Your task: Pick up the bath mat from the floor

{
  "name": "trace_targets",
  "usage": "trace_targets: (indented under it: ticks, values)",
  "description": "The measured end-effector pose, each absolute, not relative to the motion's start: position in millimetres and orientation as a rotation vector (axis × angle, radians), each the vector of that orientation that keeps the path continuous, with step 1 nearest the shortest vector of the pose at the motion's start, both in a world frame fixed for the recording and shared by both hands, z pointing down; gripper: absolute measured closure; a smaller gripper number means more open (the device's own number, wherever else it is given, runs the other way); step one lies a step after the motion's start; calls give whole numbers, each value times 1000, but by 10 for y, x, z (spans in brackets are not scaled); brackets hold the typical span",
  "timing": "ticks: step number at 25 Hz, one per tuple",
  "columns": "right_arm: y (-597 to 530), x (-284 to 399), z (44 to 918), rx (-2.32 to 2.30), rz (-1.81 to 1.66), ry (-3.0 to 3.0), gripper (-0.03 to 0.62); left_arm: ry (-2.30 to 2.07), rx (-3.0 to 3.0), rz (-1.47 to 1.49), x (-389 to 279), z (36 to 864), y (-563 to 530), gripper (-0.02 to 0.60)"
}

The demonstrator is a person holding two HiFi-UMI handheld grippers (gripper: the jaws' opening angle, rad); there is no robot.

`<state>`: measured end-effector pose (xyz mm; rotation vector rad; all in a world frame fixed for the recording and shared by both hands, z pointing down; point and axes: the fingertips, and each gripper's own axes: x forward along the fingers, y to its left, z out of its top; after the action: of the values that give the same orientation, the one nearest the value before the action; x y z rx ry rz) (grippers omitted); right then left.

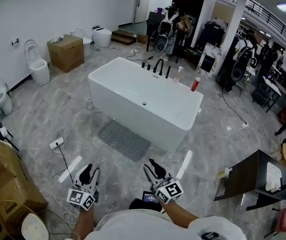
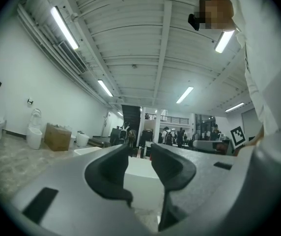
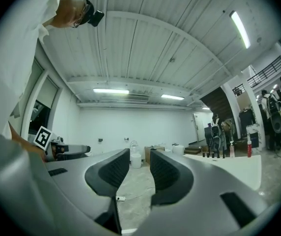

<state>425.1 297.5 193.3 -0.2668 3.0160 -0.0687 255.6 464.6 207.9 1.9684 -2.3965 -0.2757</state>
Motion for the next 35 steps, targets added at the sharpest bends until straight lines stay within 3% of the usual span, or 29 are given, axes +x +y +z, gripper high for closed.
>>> trace_targets:
  ticks: [11, 24, 35]
  values:
    - [2208, 3109, 2097, -205, -133, 3000, 449, -2439, 1902, -242, 1526, 2192, 4018, 434]
    - [845, 1630, 1924, -88, -140, 2941, 448, -2553, 1880, -137, 124, 1728, 2756, 434]
    - [189, 1271, 2409, -210, -247, 2945, 448, -2474, 1906, -54, -594, 2003, 2046, 434]
